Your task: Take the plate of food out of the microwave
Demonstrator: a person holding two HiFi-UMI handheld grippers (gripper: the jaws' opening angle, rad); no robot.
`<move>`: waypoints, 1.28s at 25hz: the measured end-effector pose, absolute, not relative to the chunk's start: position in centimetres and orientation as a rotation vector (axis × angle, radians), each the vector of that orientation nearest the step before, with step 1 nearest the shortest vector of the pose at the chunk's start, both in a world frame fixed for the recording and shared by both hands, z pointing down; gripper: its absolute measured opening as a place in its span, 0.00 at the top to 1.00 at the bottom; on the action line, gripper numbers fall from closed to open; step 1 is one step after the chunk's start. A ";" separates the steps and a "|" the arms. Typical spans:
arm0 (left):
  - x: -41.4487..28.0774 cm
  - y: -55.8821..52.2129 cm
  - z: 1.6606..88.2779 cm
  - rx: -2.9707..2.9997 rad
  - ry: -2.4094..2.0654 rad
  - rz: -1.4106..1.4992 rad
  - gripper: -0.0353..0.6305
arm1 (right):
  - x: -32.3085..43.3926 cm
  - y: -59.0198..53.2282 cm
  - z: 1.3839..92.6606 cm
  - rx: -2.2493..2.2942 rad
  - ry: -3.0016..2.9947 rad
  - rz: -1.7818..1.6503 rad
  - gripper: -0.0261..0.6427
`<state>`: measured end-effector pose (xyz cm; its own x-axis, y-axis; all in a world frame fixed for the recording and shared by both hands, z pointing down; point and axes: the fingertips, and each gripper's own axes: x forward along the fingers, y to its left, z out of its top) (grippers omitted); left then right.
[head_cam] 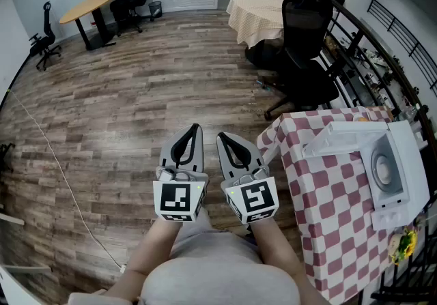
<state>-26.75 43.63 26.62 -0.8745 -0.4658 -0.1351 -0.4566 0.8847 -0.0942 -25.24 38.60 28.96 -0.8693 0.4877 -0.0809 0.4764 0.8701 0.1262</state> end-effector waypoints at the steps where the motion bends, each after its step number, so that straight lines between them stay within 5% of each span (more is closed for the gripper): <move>1: -26.7 43.6 26.6 -0.714 2.899 -0.089 0.94 | -25.2 38.6 29.0 0.759 2.932 0.153 0.93; 32: -24.1 35.0 28.5 -0.850 2.889 -0.012 0.94 | -21.0 30.8 30.2 0.655 2.971 0.193 0.93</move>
